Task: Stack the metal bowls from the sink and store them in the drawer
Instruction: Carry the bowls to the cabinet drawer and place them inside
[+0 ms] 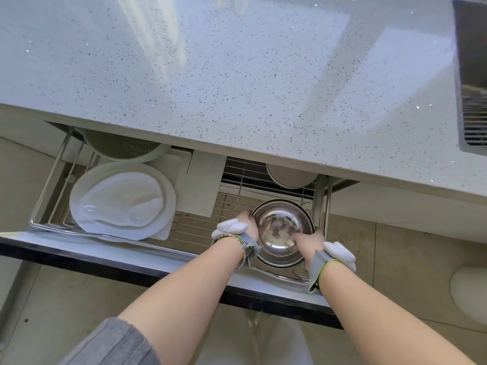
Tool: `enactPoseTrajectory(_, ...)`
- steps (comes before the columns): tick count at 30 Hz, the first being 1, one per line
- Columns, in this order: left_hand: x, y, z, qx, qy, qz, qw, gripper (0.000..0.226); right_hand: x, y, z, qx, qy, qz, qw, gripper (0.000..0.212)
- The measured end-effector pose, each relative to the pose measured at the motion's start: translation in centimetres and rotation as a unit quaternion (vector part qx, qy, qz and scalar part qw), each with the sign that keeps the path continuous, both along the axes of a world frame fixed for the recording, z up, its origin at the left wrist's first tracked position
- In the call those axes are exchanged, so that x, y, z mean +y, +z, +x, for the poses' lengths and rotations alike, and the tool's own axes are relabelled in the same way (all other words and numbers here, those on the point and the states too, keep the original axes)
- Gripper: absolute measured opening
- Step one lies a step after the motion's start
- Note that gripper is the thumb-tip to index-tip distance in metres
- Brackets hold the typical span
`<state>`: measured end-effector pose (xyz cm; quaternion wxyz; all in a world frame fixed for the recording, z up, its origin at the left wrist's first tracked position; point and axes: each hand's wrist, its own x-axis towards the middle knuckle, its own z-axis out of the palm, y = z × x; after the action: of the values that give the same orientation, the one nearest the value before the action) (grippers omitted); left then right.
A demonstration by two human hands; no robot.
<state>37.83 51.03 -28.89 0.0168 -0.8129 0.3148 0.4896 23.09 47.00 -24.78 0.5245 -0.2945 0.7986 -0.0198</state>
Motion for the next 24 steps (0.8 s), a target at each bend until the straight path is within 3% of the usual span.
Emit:
enactPoseTrajectory(6, 0.6, -0.7, -0.1, 0.016, -0.038, -0.020, 0.999, 0.047, 0.5, -0.8, 0.3, 0.047, 0.022, 0.026, 0.998, 0.083)
enactPoseTrajectory(10, 0.5, -1.1, -0.5, 0.009, 0.056, -0.066, 0.996, 0.068, 0.8, -0.6, 0.2, 0.056, 0.033, 0.067, 0.996, 0.085)
enactPoseTrajectory(16, 0.5, 3.8, -0.2, 0.022, 0.019, -0.030, 0.999, 0.059, 0.6, 2.9, 0.5, 0.055, 0.123, 0.093, 0.986, 0.046)
enactPoseTrajectory(18, 1.1, 5.7, 0.2, 0.015, -0.005, -0.030, 0.999, 0.060, 1.1, 4.7, 0.8, 0.052, 0.139, 0.078, 0.986, 0.039)
enactPoseTrajectory(20, 2.2, 8.6, 0.8, 0.011, -0.040, -0.033, 0.999, 0.061, 2.4, 6.7, 1.1, 0.072, 0.177, 0.038, 0.981, 0.048)
enactPoseTrajectory(24, 5.0, 12.5, 2.9, 0.032, -0.065, 0.011, 0.997, 0.060, 6.0, 10.1, 1.2, 0.016, 0.374, -0.089, 0.923, 0.063)
